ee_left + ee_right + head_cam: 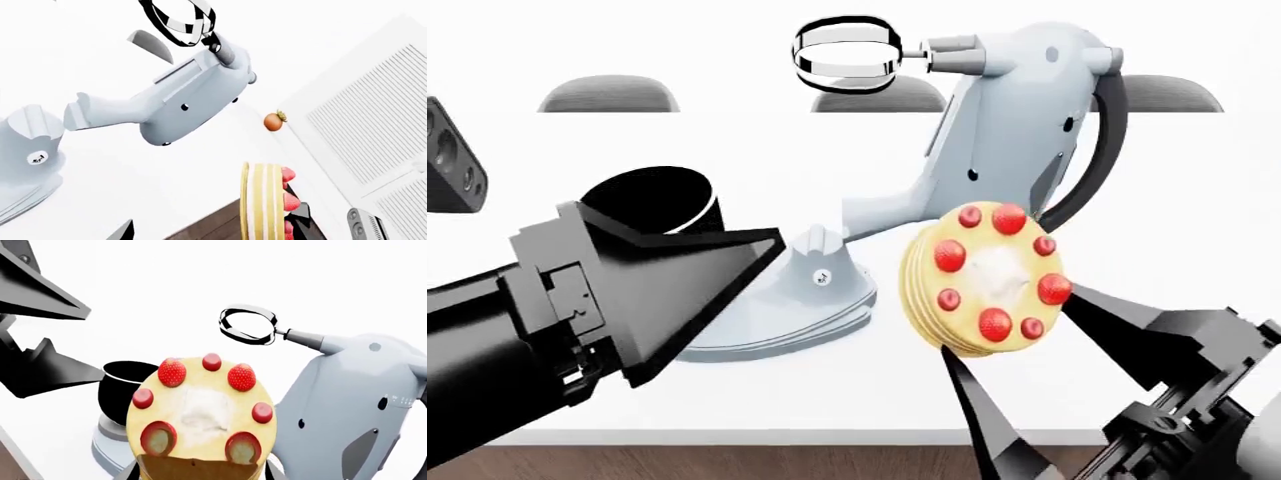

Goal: Place the cake in the stand mixer bowl.

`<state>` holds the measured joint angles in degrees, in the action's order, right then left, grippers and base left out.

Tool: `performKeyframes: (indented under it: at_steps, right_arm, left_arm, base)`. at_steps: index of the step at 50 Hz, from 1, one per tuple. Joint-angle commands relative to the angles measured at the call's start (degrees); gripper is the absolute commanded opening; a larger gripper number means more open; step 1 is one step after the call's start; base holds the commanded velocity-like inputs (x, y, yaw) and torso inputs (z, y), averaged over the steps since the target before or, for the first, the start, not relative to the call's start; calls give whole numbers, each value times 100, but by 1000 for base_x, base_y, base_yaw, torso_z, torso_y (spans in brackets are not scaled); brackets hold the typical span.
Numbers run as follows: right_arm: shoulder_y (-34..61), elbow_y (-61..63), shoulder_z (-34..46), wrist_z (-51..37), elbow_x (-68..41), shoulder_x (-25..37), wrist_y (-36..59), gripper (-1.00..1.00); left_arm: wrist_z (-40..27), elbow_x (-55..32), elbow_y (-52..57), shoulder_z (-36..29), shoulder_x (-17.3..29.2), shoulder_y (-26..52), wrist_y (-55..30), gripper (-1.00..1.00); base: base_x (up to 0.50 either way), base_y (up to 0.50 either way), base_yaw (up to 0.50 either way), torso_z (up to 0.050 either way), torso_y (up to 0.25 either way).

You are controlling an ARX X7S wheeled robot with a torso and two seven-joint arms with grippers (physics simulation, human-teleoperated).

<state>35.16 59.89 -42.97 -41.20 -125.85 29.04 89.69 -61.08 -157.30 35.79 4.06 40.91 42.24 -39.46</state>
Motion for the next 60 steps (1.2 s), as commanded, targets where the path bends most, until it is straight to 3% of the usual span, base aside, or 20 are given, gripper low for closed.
performKeyframes:
  at_steps: [1, 12, 37, 60]
  right_arm:
    - [133, 10, 602, 766, 1320, -306, 29, -100]
    - [246, 10, 504, 306, 731, -192, 28, -100]
    - [289, 10, 546, 304, 650, -244, 29, -100]
    - [409, 10, 235, -497, -562, -272, 28, -100]
  left_arm:
    - [250, 7, -212, -228, -157, 44, -228, 100]
    - [164, -90, 0, -355, -126, 275, -82, 100]
    - [367, -22, -123, -658, -336, 588, -152, 100]
    - [554, 225, -428, -1045, -553, 761, -374, 100]
  base:
    - [0, 0, 0, 0, 0]
    - [0, 0, 0, 0, 1]
    - [0, 0, 0, 1, 0]
    - [0, 0, 0, 0, 0]
